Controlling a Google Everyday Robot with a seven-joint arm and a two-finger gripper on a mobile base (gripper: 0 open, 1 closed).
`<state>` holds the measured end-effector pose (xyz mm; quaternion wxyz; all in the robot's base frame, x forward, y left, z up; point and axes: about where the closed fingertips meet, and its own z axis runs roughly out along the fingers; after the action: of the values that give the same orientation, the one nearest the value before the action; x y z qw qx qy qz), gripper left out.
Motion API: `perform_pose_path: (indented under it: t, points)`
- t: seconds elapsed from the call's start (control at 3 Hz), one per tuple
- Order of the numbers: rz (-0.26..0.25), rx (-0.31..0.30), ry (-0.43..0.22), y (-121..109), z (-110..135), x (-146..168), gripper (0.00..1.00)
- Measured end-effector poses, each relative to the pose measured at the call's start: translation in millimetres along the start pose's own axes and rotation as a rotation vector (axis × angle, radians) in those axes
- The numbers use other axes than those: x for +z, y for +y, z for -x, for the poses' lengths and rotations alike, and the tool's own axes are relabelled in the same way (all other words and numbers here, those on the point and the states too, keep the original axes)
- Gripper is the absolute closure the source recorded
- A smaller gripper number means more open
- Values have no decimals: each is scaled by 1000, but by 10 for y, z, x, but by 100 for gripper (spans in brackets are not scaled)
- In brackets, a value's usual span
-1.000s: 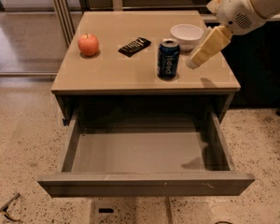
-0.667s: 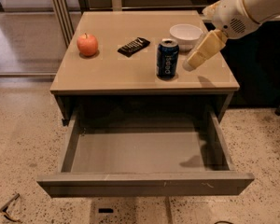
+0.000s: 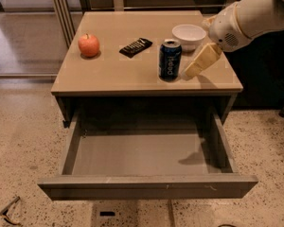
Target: Place pepsi can into top drawer
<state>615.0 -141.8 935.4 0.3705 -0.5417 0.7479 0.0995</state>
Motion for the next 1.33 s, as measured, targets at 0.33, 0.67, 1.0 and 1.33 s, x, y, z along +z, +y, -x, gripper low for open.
perform_pose_path:
  t: [0.33,0.67,1.0,1.33]
  points:
    - [2,-2,-42,-37,12,213,0]
    - [4,0,-72,-78,27,412,0]
    - [5,2,-87,-116,5,603,0]
    - [1,0,-94,-153,-37,759,0]
